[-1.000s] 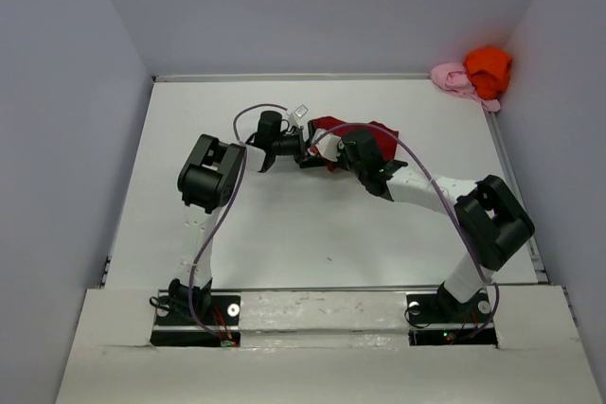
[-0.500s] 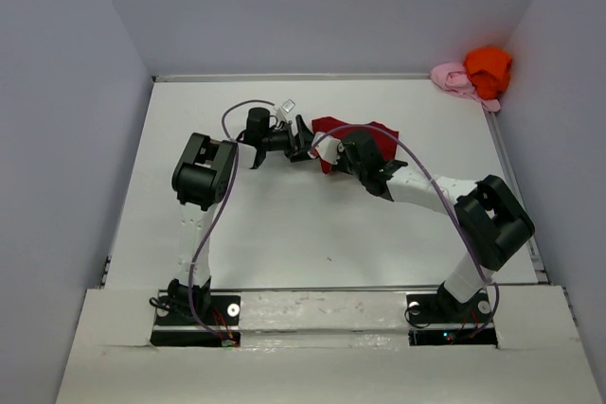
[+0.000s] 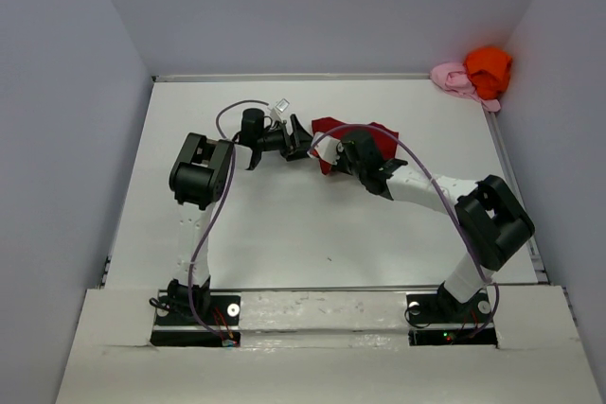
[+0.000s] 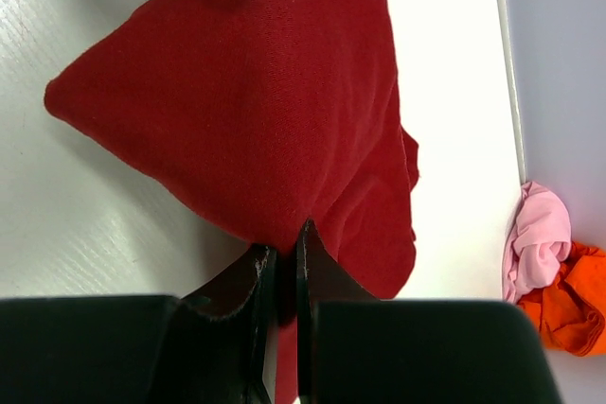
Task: Fold and stack the t-shirts
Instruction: Fold the tshirt
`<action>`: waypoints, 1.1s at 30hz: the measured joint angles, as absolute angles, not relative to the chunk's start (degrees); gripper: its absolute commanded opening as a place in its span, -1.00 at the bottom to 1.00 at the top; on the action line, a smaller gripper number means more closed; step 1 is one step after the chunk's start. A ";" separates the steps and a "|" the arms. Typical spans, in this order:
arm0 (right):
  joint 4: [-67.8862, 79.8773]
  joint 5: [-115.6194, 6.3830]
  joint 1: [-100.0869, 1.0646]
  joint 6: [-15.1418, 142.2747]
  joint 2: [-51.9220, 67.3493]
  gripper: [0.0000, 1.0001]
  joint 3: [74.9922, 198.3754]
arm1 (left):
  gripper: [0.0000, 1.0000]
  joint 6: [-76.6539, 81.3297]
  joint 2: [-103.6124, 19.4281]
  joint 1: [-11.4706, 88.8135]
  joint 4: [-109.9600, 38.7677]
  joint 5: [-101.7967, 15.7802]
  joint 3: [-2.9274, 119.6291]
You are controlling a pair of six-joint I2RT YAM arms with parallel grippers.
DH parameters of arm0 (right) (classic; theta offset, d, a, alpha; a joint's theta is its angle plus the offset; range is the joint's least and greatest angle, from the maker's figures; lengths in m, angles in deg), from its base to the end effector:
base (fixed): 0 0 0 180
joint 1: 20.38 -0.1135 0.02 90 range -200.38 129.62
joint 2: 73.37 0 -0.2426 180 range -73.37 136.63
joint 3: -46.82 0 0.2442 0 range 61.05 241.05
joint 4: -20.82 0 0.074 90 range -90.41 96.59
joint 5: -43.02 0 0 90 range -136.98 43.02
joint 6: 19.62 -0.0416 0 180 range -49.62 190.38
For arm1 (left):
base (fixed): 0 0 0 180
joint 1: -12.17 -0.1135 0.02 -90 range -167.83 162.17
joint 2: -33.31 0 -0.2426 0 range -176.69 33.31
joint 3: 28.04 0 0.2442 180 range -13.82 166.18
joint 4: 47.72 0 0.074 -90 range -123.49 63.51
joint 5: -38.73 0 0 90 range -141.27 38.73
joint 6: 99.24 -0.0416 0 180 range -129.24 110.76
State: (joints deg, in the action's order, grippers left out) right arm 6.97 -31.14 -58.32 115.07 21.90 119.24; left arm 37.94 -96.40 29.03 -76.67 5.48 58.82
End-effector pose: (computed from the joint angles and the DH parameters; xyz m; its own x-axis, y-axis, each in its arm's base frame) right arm 0.2899 0.2116 0.1921 -0.0405 -0.8894 -0.4553 -0.6293 0.3766 -0.6798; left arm 0.4187 -0.1632 0.1108 -0.8428 -0.1648 -0.5124 0.4675 0.2477 -0.8486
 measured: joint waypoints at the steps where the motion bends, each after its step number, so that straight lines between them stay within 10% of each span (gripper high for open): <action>1: 6.93 -31.16 -58.32 115.07 21.90 -1.00 119.29 | 0.86 38.26 -96.40 29.10 -77.28 5.53 58.47; 33: 5.55 -30.07 -58.32 115.20 21.90 -1.00 122.09 | 0.86 40.56 -95.98 33.93 -84.69 3.27 54.71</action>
